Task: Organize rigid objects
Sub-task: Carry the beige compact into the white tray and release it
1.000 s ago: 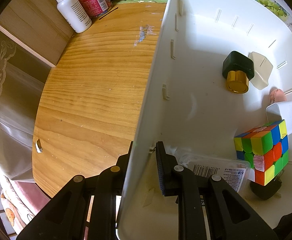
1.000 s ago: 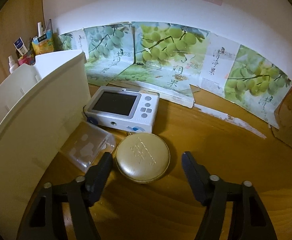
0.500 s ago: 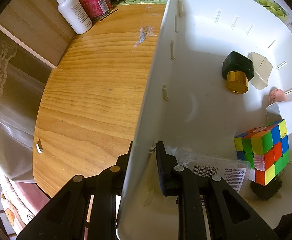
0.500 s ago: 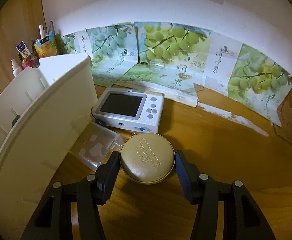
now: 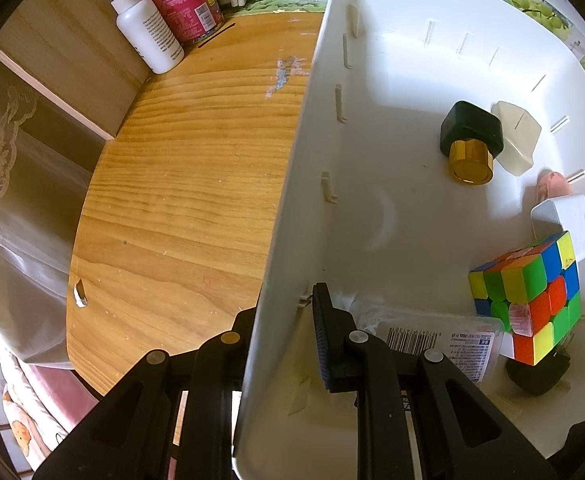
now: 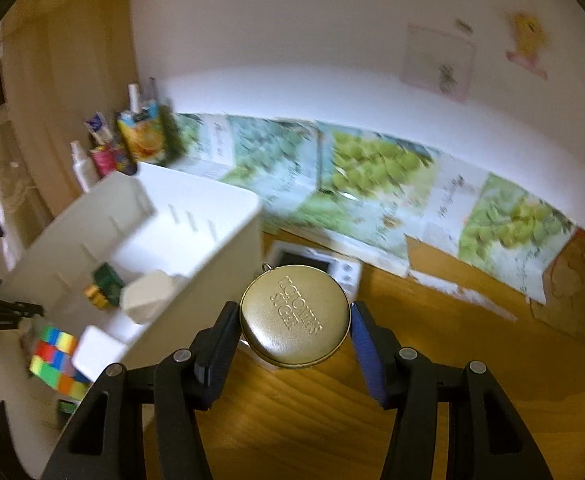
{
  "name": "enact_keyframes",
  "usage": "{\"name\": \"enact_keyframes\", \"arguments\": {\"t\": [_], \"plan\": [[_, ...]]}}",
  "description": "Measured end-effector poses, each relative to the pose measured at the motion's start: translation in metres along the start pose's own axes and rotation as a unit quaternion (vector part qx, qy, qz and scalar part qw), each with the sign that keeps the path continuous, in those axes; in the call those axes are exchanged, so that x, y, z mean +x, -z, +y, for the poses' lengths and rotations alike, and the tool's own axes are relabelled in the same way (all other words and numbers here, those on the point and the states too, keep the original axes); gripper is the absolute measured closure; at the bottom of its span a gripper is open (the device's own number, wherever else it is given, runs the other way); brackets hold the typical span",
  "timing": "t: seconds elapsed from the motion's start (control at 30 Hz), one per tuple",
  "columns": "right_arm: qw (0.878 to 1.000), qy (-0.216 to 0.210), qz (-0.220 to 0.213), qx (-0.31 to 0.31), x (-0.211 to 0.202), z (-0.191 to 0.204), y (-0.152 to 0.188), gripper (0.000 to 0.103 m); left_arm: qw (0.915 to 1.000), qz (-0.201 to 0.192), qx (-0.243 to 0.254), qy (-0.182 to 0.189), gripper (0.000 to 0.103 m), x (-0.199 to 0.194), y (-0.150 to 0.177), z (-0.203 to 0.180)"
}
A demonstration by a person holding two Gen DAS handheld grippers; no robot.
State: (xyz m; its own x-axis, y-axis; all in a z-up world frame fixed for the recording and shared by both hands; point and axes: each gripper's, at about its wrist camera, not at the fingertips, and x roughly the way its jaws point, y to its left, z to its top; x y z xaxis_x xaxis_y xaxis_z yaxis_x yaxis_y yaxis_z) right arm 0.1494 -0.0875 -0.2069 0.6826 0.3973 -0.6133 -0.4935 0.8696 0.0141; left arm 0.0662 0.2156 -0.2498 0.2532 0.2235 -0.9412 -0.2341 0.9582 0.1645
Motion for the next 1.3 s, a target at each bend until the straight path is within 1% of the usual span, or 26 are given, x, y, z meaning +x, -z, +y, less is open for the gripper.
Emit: {"name": "enact_keyframes", "arguments": {"t": [0.13, 0.4, 0.63, 0.77, 1.03, 1.1, 1.17, 1.3], "plan": [[0.999, -0.026, -0.012, -0.022, -0.009, 0.021, -0.008, 0.047, 1.0000, -0.002, 0.000, -0.001, 0.083, -0.001, 0.001, 0.000], [0.996, -0.064, -0.024, -0.055, -0.017, 0.057, -0.015, 0.047, 1.0000, -0.006, -0.002, -0.001, 0.083, -0.003, 0.003, -0.001], [0.990, -0.104, -0.024, -0.091, -0.021, 0.088, -0.016, 0.047, 0.9999, -0.010, -0.006, 0.001, 0.083, -0.005, 0.004, -0.001], [0.985, -0.128, -0.024, -0.115, -0.022, 0.109, -0.015, 0.047, 0.9999, -0.011, -0.007, 0.001, 0.083, -0.006, 0.005, 0.000], [0.975, -0.155, -0.015, -0.159, -0.022, 0.140, -0.010, 0.047, 0.9999, -0.013, -0.006, 0.002, 0.083, -0.006, 0.006, 0.000], [0.973, -0.158, -0.014, -0.168, -0.022, 0.146, -0.008, 0.044, 0.9999, -0.013, -0.006, 0.002, 0.083, -0.006, 0.006, 0.000], [0.972, -0.163, -0.015, -0.168, -0.023, 0.148, -0.008, 0.038, 0.9999, -0.013, -0.005, 0.002, 0.083, -0.006, 0.006, 0.000], [0.972, -0.164, -0.013, -0.166, -0.023, 0.148, -0.008, 0.038, 0.9999, -0.013, -0.004, 0.001, 0.083, -0.006, 0.007, 0.000]]}}
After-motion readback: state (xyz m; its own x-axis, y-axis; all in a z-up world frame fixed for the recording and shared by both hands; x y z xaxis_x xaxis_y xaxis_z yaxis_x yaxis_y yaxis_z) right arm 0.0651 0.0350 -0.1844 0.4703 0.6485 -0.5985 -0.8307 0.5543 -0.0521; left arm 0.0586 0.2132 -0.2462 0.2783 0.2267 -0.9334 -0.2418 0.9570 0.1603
